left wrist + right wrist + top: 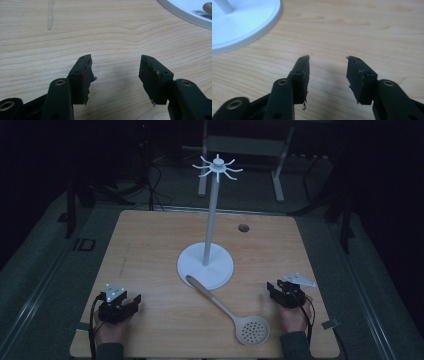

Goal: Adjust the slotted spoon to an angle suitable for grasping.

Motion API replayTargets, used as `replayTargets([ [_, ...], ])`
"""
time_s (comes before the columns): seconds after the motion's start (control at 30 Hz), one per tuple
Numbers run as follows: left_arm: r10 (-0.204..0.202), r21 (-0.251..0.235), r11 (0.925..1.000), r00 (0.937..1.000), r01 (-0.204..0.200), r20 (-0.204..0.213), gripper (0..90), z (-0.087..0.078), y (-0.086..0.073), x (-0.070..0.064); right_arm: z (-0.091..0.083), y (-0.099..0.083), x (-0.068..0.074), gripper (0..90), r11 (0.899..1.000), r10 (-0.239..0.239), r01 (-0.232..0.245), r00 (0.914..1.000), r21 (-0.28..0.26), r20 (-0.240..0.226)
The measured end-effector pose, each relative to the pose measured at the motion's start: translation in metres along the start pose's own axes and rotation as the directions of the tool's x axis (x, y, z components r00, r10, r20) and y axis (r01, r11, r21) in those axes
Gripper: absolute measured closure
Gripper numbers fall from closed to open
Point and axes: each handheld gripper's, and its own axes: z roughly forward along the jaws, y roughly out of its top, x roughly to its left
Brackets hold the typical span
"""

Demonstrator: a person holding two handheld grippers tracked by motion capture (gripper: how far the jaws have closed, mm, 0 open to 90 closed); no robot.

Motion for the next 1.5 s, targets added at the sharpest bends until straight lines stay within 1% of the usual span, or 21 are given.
replayTargets([
  [0.03, 0.0, 0.0, 1.0, 1.0, 0.0, 0.0, 44.2, 0.0, 0.0, 0.0, 0.0, 0.0, 0.0, 54.0, 1.0, 0.0, 0.0, 1.0, 0.0, 0.0],
  [0.1, 0.003, 0.002, 1.0, 1.0, -0.003, 0.0, 44.2, 0.0, 0.0, 0.0, -0.006, 0.001, 0.005, 56.6, 0.999, -0.033, 0.033, 0.9994, -0.04, 0.015],
  [0.13, 0.003, 0.002, 1.0, 1.0, -0.003, 0.0, 44.2, 0.0, 0.0, 0.0, -0.006, 0.001, 0.005, 56.6, 0.999, -0.033, 0.033, 0.9994, -0.04, 0.015],
  [0.17, 0.003, 0.0, 1.0, 1.0, -0.003, 0.001, 44.2, 0.0, 0.0, 0.0, -0.015, 0.005, 0.014, 58.7, 0.992, -0.079, 0.081, 0.9966, -0.095, 0.024],
  [0.23, 0.003, -0.002, 1.0, 1.0, -0.003, 0.002, 44.2, -0.001, 0.0, 0.0, -0.02, 0.007, 0.019, 59.1, 0.987, -0.105, 0.106, 0.9943, -0.117, 0.021],
  [0.27, 0.003, -0.003, 1.0, 1.0, -0.003, 0.002, 44.2, -0.001, 0.0, 0.0, -0.022, 0.009, 0.022, 59.8, 0.986, -0.118, 0.12, 0.9927, -0.119, 0.024],
  [0.3, 0.002, -0.004, 1.0, 1.0, -0.002, 0.003, 44.2, -0.001, 0.0, 0.0, -0.023, 0.011, 0.024, 60.5, 0.986, -0.128, 0.13, 0.9914, -0.108, 0.028],
  [0.33, 0.001, -0.005, 1.0, 1.0, -0.001, 0.003, 44.2, -0.001, 0.0, 0.0, -0.023, 0.011, 0.024, 60.5, 0.986, -0.128, 0.13, 0.9914, -0.108, 0.028],
  [0.37, 0.003, -0.004, 1.0, 1.0, -0.003, 0.002, 44.2, -0.001, 0.0, 0.0, -0.025, 0.013, 0.029, 59.7, 0.986, -0.141, 0.144, 0.9891, -0.089, 0.042],
  [0.4, 0.003, -0.004, 1.0, 1.0, -0.003, 0.002, 44.2, -0.001, 0.0, 0.0, -0.025, 0.013, 0.029, 59.7, 0.986, -0.141, 0.144, 0.9891, -0.089, 0.042],
  [0.47, 0.006, -0.003, 1.0, 1.0, -0.006, 0.0, 44.2, -0.001, 0.0, -0.001, -0.027, 0.016, 0.034, 56.6, 0.985, -0.157, 0.157, 0.9875, -0.072, 0.012],
  [0.53, 0.005, -0.004, 1.0, 1.0, -0.005, 0.0, 44.2, -0.001, 0.0, -0.001, -0.027, 0.016, 0.035, 56.6, 0.984, -0.164, 0.164, 0.9865, -0.074, 0.011],
  [0.67, 0.008, -0.004, 1.0, 1.0, -0.008, 0.0, 44.2, -0.001, 0.0, -0.001, -0.029, 0.019, 0.04, 57.0, 0.982, -0.178, 0.176, 0.9834, -0.073, -0.034],
  [0.77, 0.009, -0.005, 0.9999, 1.0, -0.009, 0.001, 44.2, -0.001, 0.0, -0.001, -0.03, 0.02, 0.041, 57.1, 0.98, -0.186, 0.183, 0.9818, -0.075, -0.039],
  [1.0, 0.014, 0.002, 0.9999, 0.9999, -0.014, 0.002, 44.2, 0.0, 0.0, -0.002, -0.033, 0.024, 0.046, 56.3, 0.981, -0.185, 0.181, 0.981, -0.063, -0.06],
  [1.3, 0.018, 0.003, 0.9998, 0.9998, -0.018, 0.003, 44.2, 0.0, 0.0, -0.003, -0.034, 0.029, 0.052, 57.3, 0.978, -0.207, 0.202, 0.9743, -0.056, -0.089],
  [1.4, 0.016, 0.003, 0.9999, 0.9999, -0.016, 0.003, 44.2, 0.0, 0.0, -0.003, -0.035, 0.032, 0.054, 58.3, 0.978, -0.208, 0.204, 0.9728, -0.054, -0.101],
  [1.5, 0.014, 0.002, 0.9999, 0.9999, -0.014, 0.003, 44.2, 0.0, 0.0, -0.003, -0.036, 0.034, 0.056, 57.4, 0.977, -0.21, 0.206, 0.9721, -0.049, -0.104],
])
